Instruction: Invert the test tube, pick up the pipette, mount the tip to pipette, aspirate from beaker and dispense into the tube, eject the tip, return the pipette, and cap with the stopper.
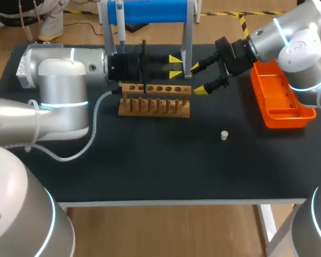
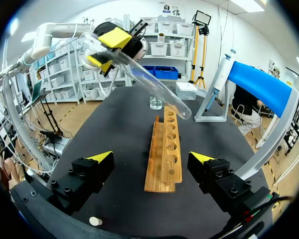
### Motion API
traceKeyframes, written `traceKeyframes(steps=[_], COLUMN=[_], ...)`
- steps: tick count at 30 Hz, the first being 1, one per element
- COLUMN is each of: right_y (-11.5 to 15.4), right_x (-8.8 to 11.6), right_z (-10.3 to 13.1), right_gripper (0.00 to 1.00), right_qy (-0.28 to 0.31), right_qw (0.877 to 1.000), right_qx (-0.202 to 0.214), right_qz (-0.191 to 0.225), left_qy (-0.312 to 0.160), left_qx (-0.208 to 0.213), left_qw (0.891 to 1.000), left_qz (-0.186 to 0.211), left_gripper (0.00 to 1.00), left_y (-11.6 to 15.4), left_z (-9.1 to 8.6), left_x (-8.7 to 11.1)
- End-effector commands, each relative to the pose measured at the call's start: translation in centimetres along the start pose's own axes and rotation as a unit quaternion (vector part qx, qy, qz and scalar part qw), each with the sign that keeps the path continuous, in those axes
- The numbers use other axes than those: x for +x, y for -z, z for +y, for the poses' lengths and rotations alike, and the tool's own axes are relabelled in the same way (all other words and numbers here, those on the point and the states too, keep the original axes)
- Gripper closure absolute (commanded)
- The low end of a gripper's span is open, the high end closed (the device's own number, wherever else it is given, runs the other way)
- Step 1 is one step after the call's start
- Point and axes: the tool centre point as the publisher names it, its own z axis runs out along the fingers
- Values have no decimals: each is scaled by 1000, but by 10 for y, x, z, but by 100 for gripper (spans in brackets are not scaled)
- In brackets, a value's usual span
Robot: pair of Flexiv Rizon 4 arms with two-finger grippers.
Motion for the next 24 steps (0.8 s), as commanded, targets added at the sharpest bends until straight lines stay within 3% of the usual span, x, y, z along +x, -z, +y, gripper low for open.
traceKeyframes(steps=[1, 5, 15, 19, 24], right_y=[1, 1, 1, 1, 1], right_x=[0, 0, 0, 0, 0], right_z=[0, 0, 0, 0, 0], right_gripper=[0, 0, 0, 0, 0], right_qy=[0, 0, 0, 0, 0], right_qw=[1000, 1000, 1000, 1000, 1000], right_qx=[1, 1, 1, 1, 1], right_qz=[1, 1, 1, 1, 1], left_qy=[39, 132, 280, 316, 323], left_qx=[-2, 0, 39, 50, 58], left_qw=[999, 991, 959, 948, 944], left_qz=[0, -2, 3, -7, -23], left_gripper=[100, 100, 100, 100, 100], left_y=[4, 12, 16, 17, 16], left_z=[-5, -10, -11, -3, 2], left_x=[-16, -30, -44, -40, -38])
